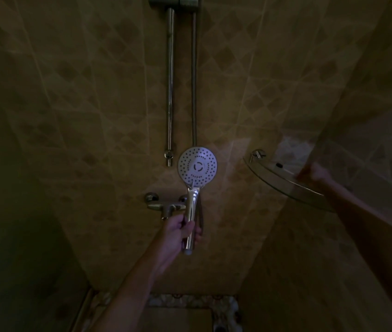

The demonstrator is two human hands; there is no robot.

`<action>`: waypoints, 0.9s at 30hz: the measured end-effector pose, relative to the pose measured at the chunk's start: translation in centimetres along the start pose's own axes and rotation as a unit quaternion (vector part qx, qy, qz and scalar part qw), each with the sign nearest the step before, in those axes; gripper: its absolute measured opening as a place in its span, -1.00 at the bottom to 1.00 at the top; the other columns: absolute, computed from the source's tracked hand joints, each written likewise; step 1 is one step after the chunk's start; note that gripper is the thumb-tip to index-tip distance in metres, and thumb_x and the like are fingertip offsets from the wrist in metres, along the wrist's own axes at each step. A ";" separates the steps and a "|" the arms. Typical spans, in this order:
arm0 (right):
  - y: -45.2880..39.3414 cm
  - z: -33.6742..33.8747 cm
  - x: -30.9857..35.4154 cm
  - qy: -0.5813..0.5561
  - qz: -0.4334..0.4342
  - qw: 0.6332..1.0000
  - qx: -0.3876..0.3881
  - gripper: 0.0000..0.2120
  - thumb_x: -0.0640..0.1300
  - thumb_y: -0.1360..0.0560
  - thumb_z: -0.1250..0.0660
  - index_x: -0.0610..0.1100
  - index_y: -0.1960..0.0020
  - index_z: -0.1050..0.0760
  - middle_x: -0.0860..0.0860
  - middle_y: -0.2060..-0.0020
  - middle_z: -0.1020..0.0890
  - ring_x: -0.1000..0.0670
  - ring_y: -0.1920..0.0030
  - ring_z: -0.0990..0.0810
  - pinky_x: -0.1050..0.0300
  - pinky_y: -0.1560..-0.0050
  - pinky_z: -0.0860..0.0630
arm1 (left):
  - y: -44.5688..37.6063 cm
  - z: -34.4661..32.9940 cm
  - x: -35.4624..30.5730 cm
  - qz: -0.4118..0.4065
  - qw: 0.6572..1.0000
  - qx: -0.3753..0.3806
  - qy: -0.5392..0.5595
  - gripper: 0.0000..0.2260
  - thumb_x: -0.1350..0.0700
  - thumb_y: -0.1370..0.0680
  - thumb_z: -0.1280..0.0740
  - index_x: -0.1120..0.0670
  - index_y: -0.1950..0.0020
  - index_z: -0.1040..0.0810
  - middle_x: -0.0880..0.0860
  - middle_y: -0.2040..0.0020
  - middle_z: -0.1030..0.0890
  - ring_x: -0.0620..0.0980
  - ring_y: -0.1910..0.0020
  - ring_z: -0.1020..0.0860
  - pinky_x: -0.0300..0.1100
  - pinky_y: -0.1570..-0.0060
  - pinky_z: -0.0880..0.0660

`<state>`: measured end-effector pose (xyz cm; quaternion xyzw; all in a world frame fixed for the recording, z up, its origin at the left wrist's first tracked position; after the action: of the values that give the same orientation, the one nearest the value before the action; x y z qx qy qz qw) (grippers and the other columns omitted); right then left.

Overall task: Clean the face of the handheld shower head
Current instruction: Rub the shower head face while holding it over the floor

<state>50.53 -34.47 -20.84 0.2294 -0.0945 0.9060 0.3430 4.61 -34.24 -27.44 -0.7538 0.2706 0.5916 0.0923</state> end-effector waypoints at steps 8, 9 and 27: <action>5.7 2.3 6.9 -0.036 0.109 0.992 -0.048 -0.70 -0.06 -0.53 -0.34 -0.02 0.36 -0.40 -0.02 0.41 -0.47 0.03 0.37 -0.44 0.16 0.31 -0.32 | 0.3 0.2 -0.7 0.004 0.999 0.016 0.034 -0.90 0.30 -0.59 -0.19 0.26 -0.03 -0.49 0.12 0.24 -0.59 -0.01 0.30 -0.58 -0.17 0.28 -0.56; 6.8 2.5 8.3 -0.045 0.142 0.987 -0.063 -0.69 -0.08 -0.52 -0.36 0.00 0.38 -0.40 -0.02 0.44 -0.47 0.03 0.41 -0.44 0.16 0.31 -0.34 | 0.3 0.3 -0.7 0.004 0.999 0.015 0.035 -0.91 0.29 -0.59 -0.20 0.27 -0.02 -0.48 0.11 0.26 -0.59 -0.02 0.31 -0.58 -0.18 0.30 -0.56; 26.9 -16.8 13.9 -0.208 0.180 0.939 0.205 -0.86 -0.13 -0.60 -0.19 -0.21 0.02 -0.40 -0.11 0.29 -0.57 0.04 0.39 -0.58 0.28 0.42 -0.43 | 5.3 7.2 5.4 0.069 0.996 -0.035 -0.042 -0.93 0.29 -0.60 -0.18 0.17 0.06 -0.42 0.05 0.33 -0.54 -0.08 0.40 -0.53 -0.25 0.43 -0.45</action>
<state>17.58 -41.06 -29.28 0.4572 -0.0160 0.8844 0.0927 -3.42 -36.98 -33.61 -0.7108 0.2971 0.6366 0.0358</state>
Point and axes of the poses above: each hand's wrist, its own y-axis away from the middle knuckle, its own z-axis out of the back of the hand, x = y × z, the point moved 5 cm from there along -y, towards the middle knuckle
